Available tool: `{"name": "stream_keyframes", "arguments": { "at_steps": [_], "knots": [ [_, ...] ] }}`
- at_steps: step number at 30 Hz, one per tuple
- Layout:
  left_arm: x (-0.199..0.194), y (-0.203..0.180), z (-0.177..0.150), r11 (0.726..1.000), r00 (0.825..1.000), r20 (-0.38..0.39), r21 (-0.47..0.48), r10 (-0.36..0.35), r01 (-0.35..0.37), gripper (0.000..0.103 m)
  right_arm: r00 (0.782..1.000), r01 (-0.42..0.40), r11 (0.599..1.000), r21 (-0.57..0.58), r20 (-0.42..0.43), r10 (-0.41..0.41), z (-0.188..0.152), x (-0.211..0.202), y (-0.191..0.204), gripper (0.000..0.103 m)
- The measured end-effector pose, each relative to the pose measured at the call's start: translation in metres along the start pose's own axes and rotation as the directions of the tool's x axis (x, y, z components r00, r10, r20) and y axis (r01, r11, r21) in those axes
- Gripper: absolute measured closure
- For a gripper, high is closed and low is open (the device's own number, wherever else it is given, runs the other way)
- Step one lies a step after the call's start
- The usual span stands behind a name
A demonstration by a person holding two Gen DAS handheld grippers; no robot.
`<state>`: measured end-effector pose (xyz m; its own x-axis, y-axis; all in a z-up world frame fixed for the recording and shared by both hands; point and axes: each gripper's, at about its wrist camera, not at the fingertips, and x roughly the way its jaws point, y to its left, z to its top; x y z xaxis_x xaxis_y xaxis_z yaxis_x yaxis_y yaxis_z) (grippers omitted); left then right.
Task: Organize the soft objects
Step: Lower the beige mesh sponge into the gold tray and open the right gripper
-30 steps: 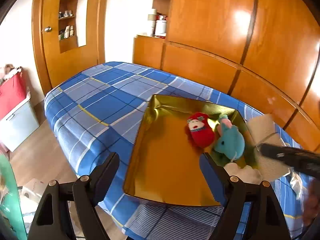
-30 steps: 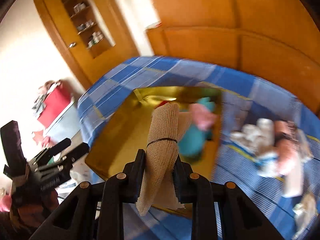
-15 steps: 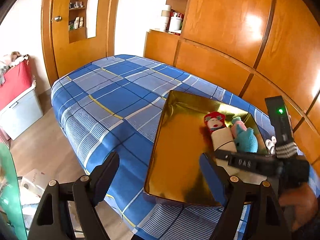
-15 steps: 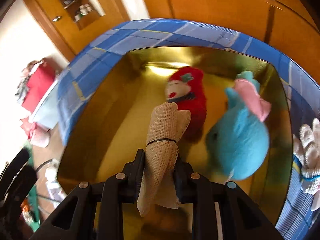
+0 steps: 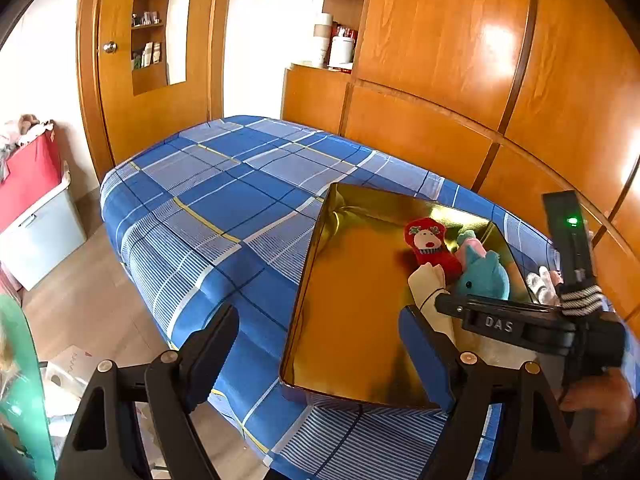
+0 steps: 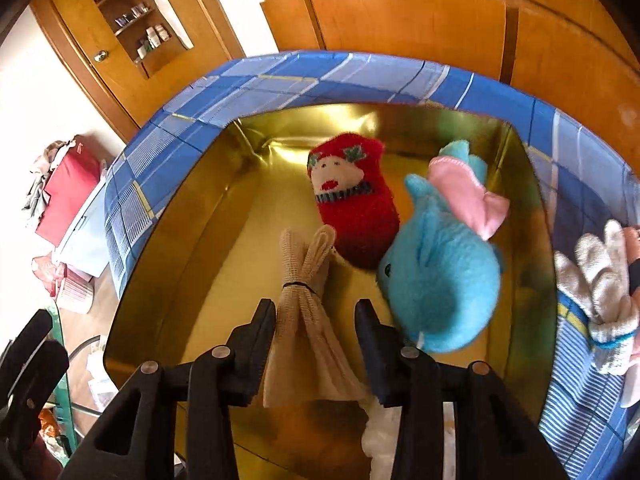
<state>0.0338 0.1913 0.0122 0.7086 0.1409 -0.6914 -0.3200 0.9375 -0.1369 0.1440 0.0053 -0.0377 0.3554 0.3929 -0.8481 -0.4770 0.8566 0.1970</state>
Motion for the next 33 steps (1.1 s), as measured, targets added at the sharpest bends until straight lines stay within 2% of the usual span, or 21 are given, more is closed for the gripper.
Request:
{"name": "stream_keyframes", "arguments": {
  "at_steps": [9, 15, 25, 33],
  "knots": [
    [-0.008, -0.009, -0.003, 1.0, 1.0, 0.014, 0.03, -0.005, 0.005, 0.02, 0.99, 0.04, 0.996, -0.074, 0.138, -0.029, -0.011, -0.042, 0.015, 0.062],
    [-0.013, -0.017, -0.005, 0.998, 1.0, 0.019, 0.057, -0.012, 0.011, 0.02, 0.98, 0.057, 0.996, -0.074, 0.195, -0.042, -0.018, -0.064, 0.011, 0.062],
    [-0.017, -0.034, -0.01, 0.994, 1.0, 0.017, 0.107, -0.027, 0.025, 0.02, 0.96, 0.102, 0.994, -0.046, 0.268, -0.086, -0.034, -0.096, -0.013, 0.062],
    [-0.018, -0.051, -0.013, 0.988, 0.999, 0.009, 0.148, -0.04, 0.039, 0.02, 0.94, 0.151, 0.988, 0.017, 0.306, -0.149, -0.048, -0.126, -0.054, 0.062]
  ]
}}
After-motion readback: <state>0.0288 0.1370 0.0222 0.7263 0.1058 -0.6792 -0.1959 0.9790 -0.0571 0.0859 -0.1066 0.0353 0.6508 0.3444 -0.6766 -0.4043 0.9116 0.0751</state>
